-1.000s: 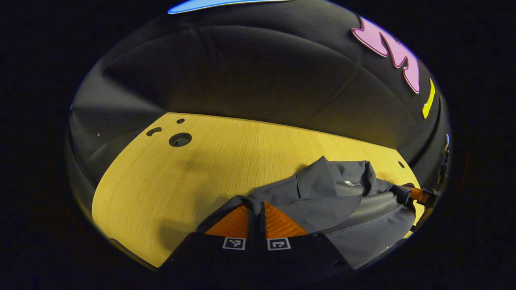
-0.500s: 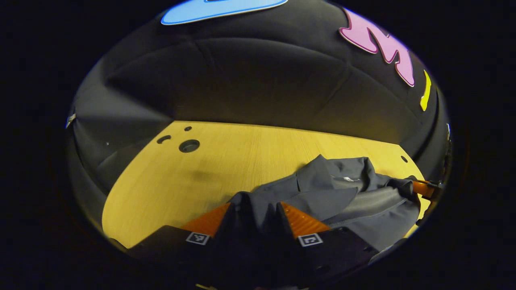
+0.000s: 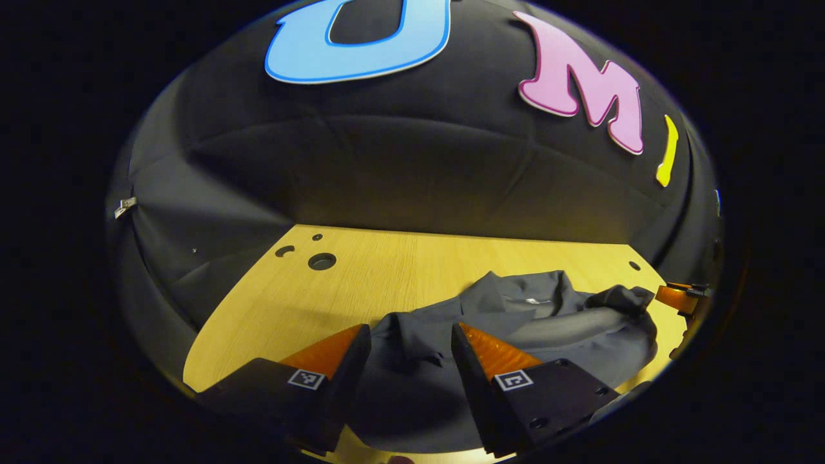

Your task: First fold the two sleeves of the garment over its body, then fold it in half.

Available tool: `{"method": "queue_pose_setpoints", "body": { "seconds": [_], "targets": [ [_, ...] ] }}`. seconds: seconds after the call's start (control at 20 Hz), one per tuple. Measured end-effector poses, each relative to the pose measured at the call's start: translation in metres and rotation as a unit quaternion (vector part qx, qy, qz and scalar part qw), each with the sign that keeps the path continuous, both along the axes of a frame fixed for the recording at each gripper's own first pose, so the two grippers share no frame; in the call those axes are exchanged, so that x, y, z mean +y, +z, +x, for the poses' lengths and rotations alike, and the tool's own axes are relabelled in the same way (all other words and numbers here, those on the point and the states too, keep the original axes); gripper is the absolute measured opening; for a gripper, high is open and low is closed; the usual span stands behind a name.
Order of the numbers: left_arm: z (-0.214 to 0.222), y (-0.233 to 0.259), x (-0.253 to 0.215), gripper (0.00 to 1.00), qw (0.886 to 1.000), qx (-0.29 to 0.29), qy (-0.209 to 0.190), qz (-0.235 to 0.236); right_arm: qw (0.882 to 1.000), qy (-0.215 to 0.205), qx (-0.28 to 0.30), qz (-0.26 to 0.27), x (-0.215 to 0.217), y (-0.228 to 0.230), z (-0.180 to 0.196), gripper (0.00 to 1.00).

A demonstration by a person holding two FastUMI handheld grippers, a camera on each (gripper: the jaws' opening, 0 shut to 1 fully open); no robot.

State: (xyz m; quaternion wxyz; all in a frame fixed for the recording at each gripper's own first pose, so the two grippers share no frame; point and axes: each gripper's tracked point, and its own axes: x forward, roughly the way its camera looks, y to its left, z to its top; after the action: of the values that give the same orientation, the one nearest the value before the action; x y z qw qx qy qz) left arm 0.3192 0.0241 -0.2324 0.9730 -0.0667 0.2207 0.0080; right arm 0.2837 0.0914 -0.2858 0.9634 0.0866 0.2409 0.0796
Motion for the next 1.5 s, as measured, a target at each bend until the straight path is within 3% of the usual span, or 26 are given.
{"method": "queue_pose_setpoints", "body": {
  "seconds": [0.45, 0.75, 0.95, 1.5],
  "targets": [
    [-0.106, 0.08, -0.018, 0.86, 0.997, -0.064, -0.013, -0.033, 0.998, 0.031, -0.04, 0.028, 0.002, 0.09, -0.1, 0.69],
    [-0.168, 0.107, -0.032, 0.87, 0.996, -0.075, -0.027, -0.029, 0.998, 0.041, -0.03, 0.036, 0.0, 0.107, -0.157, 0.69],
    [-0.208, 0.102, -0.04, 0.86, 0.998, -0.047, -0.029, -0.036, 0.997, 0.061, -0.006, 0.041, 0.009, 0.105, -0.195, 0.7],
    [-0.252, 0.078, -0.066, 0.87, 0.999, -0.014, -0.001, -0.033, 0.991, 0.117, 0.046, 0.046, 0.001, 0.069, -0.203, 0.7]
  ]
}}
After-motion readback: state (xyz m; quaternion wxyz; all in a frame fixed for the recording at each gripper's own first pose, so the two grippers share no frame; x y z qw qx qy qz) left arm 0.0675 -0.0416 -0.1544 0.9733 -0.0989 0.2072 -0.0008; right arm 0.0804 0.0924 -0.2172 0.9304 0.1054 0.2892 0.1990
